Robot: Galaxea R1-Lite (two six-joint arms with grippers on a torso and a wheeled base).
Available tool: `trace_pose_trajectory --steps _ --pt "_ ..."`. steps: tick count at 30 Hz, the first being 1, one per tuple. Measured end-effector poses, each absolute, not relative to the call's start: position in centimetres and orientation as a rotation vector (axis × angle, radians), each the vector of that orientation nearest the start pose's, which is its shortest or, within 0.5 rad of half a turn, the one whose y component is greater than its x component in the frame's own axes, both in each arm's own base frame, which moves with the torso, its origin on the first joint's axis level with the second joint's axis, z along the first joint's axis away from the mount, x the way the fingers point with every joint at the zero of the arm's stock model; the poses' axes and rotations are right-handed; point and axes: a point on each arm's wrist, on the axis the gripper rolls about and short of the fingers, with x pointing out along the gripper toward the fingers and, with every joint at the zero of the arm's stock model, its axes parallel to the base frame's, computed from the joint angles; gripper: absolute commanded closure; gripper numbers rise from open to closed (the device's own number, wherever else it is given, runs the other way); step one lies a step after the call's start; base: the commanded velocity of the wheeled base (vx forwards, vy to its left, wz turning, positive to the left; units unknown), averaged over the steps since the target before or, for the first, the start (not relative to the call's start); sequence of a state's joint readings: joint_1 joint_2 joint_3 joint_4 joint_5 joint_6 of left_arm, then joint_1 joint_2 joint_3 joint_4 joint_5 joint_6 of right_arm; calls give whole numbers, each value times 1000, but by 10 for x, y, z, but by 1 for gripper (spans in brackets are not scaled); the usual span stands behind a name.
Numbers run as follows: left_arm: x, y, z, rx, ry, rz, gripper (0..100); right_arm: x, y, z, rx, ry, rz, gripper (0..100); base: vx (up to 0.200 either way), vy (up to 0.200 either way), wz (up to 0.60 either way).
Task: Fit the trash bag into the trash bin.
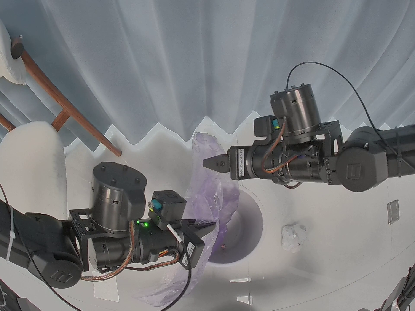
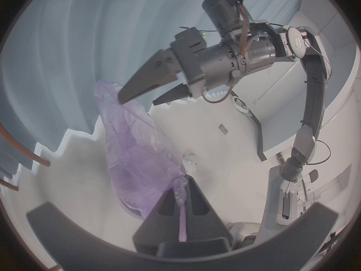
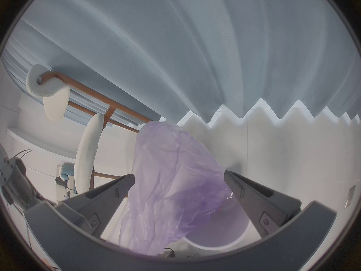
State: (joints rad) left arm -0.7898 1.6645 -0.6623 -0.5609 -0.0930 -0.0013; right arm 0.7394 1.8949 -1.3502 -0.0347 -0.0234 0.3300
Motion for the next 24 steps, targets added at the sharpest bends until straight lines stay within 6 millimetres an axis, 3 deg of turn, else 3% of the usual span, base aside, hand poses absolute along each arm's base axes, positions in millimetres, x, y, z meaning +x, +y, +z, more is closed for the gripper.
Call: trace_pose_trajectory --steps 4,5,17,24 --pt "194 -200 149 154 427 -866 100 282 262 203 113 593 611 0 0 0 0" --pt "194 -200 149 154 426 -864 100 283 263 202 112 596 610 100 0 0 0" --pt "191 -196 153 152 412 -842 100 290 266 200 154 604 580 100 0 0 0" --pt "192 -193 155 135 410 -829 100 280 239 206 175 624 521 100 0 0 0"
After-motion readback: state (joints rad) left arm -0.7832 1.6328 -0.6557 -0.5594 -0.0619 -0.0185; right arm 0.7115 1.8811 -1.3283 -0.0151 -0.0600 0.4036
